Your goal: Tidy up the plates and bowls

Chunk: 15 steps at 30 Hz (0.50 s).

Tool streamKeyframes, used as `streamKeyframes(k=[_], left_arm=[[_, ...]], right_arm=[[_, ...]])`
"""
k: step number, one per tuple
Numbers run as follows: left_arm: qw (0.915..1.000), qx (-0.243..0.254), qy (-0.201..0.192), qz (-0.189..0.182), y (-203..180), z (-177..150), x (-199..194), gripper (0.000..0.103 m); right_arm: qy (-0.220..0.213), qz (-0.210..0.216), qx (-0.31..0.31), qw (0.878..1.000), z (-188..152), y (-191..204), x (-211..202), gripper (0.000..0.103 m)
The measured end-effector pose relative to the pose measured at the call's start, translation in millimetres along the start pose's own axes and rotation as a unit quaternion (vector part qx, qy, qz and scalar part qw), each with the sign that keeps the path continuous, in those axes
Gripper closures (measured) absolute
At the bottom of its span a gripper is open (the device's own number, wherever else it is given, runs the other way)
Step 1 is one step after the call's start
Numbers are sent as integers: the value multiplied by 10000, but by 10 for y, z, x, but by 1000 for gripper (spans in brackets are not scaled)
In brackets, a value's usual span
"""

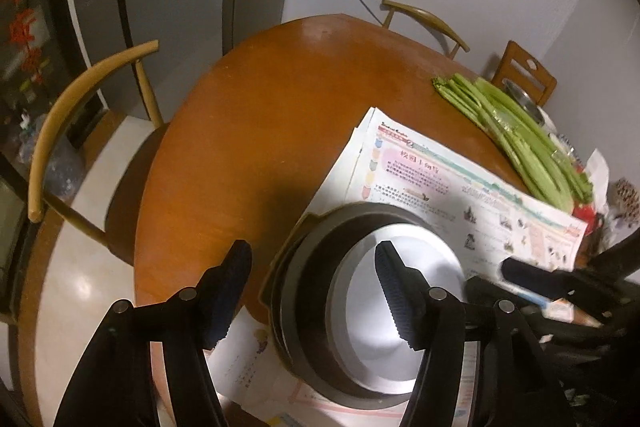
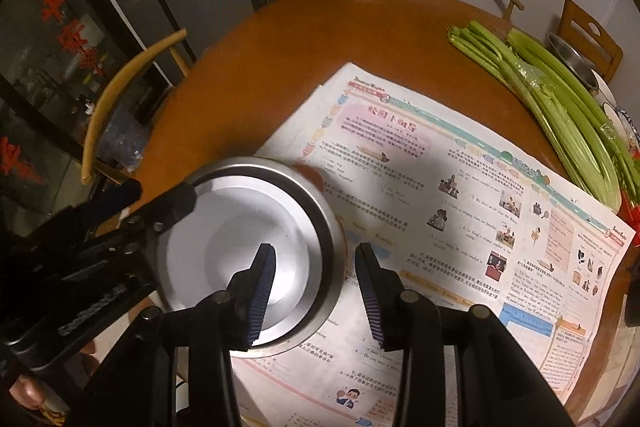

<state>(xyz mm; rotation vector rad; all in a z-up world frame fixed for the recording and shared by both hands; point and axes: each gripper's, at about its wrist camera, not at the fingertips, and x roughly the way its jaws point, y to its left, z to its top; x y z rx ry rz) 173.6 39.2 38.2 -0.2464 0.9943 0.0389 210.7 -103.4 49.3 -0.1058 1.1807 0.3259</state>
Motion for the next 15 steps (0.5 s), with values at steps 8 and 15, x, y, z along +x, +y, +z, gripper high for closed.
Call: streamKeyframes(k=[8, 15], left_arm=[[9986, -83, -505, 137, -67, -248, -217, 37], [9985, 81, -524, 155, -176, -725, -355, 37]], right_arm=[[-575, 7, 81, 9983, -195, -52, -352, 62], [-637, 131, 130, 9978, -591, -13, -356, 62]])
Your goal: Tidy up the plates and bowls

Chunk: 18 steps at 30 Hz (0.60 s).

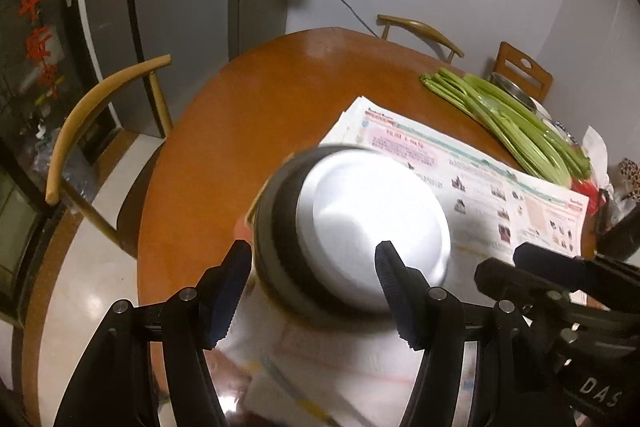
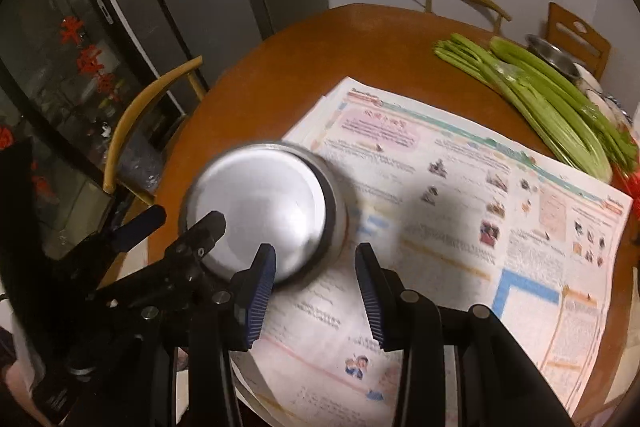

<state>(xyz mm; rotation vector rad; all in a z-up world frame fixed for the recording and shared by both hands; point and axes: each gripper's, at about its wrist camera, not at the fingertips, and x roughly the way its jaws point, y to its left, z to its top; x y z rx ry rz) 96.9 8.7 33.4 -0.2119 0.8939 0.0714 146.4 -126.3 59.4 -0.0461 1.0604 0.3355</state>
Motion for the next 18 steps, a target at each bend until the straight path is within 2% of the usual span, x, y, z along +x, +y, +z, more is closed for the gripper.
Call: streamKeyframes(k=[6, 10, 14, 18], left_arm=[[9996, -131, -232, -4, 93, -335, -234, 37], [9993, -57, -356, -36, 95, -572, -357, 37], [9995, -7, -261, -172, 81, -773, -342, 37], [9989, 257, -381, -70, 13, -907, -347, 37]], right_arm=[[-21, 20, 115, 9999, -444, -30, -39, 62], [10, -31, 172, 9998, -728, -25, -31, 62], [34, -44, 54, 10000, -935, 46, -7, 62], [-180, -136, -56, 9997, -1092, 108, -72, 62]])
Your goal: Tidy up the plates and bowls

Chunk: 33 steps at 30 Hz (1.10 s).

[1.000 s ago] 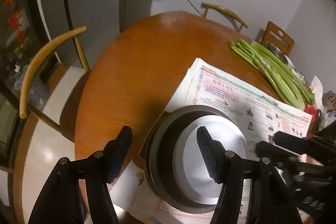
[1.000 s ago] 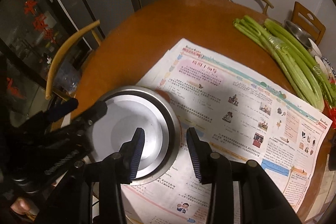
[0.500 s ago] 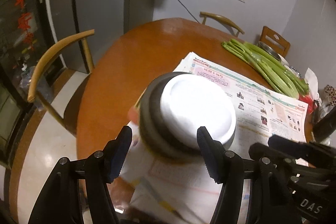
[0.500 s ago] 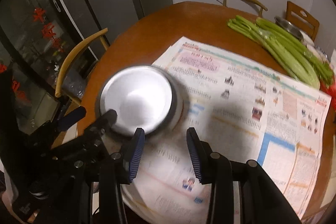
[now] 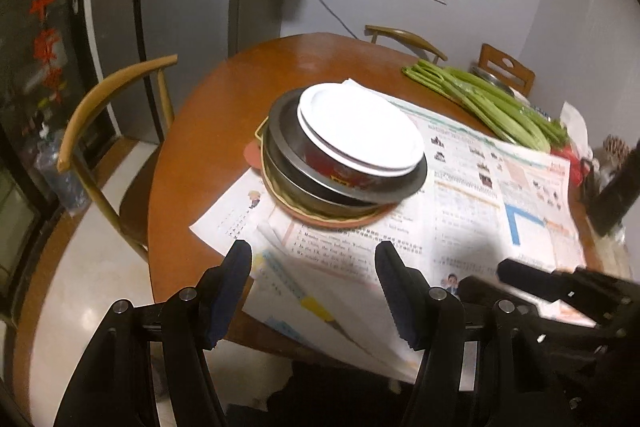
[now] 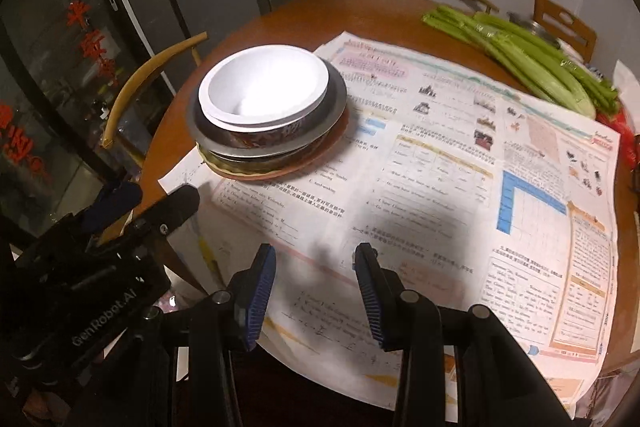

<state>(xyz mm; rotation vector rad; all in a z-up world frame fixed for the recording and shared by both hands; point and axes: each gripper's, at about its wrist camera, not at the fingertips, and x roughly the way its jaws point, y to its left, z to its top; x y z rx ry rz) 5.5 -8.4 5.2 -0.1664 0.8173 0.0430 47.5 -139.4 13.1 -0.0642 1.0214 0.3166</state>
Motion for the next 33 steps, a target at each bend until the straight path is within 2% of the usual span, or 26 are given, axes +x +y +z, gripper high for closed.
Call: streamKeyframes(k=[5, 8, 15, 21, 28, 31, 33], left_arm=[[9996, 181, -168, -105, -66, -34, -73, 37], [9997, 121, -168, -99, -42, -41, -78, 37], [9996, -74, -192, 177, 60, 26, -38, 37], [9995, -165, -262, -51, 85, 52, -79, 37], [9996, -105, -259, 92, 40, 51, -90, 37], [9986, 33, -337, 408, 8, 38, -85, 37], [9986, 92, -336, 395, 0, 30, -79, 37]], right_arm=[[-207, -58, 107, 9997, -81, -52, -63, 62], [-226, -99, 165, 9996, -72, -87, -61, 62], [-236, -165, 168, 9994, -66, -112, -52, 62], [-290, -175, 193, 9992, -50, -149, -84, 62], [-356, -130, 209, 9991, -48, -164, -136, 62], [-364, -130, 204, 9990, -49, -158, -144, 62], [-375, -121, 209, 9990, -46, -159, -153, 62]])
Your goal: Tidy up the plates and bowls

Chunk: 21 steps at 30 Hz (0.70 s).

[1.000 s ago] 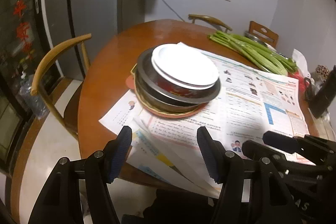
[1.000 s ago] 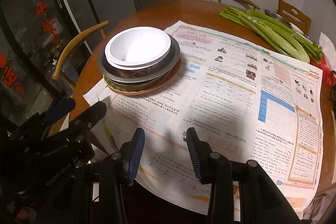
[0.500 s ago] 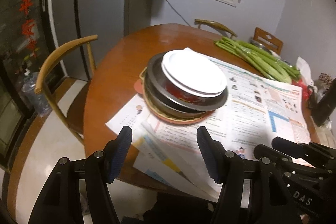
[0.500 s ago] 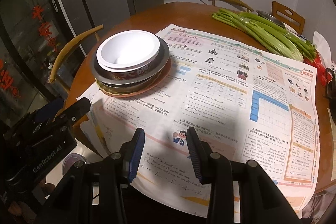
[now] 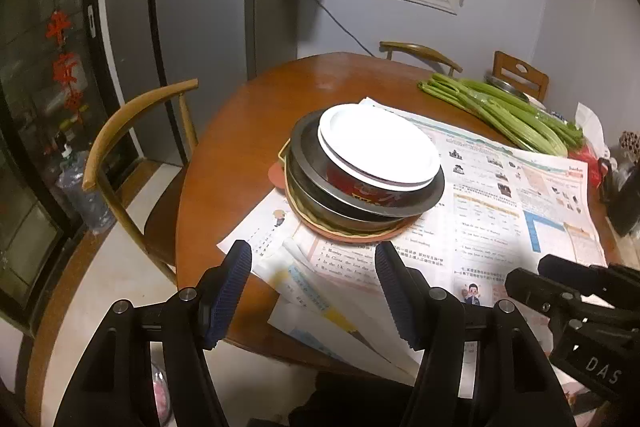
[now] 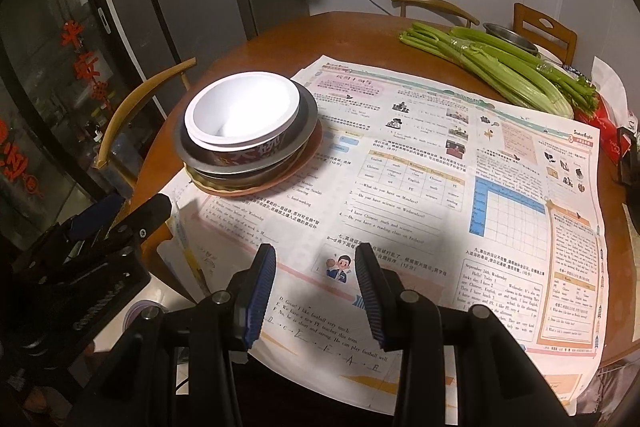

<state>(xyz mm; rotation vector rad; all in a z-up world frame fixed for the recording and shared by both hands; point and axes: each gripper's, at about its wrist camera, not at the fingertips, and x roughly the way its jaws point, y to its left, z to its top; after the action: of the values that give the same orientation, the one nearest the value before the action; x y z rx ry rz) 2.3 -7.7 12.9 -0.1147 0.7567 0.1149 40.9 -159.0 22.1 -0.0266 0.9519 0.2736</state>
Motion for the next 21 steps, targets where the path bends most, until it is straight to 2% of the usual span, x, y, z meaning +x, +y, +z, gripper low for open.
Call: streamKeyframes(k=[2, 5, 11, 18, 21], left_arm=[[9999, 2, 50, -135, 0, -5, -3, 37], [9998, 28, 82, -195, -11, -2, -1, 28], [9998, 34, 134, -155, 6, -1, 29, 28], [9997, 203, -14, 123, -25, -7, 9, 28], [9996, 230, 90, 96, -31, -12, 41, 28]], right_arm=[[5, -8, 6, 10000, 4, -4, -3, 62], [4, -9, 8, 10000, 8, -6, -14, 62], [41, 51, -102, 9999, 4, 32, -19, 62], [83, 79, -69, 9999, -11, 37, -14, 62], [108, 69, -82, 9999, -12, 42, -13, 62]])
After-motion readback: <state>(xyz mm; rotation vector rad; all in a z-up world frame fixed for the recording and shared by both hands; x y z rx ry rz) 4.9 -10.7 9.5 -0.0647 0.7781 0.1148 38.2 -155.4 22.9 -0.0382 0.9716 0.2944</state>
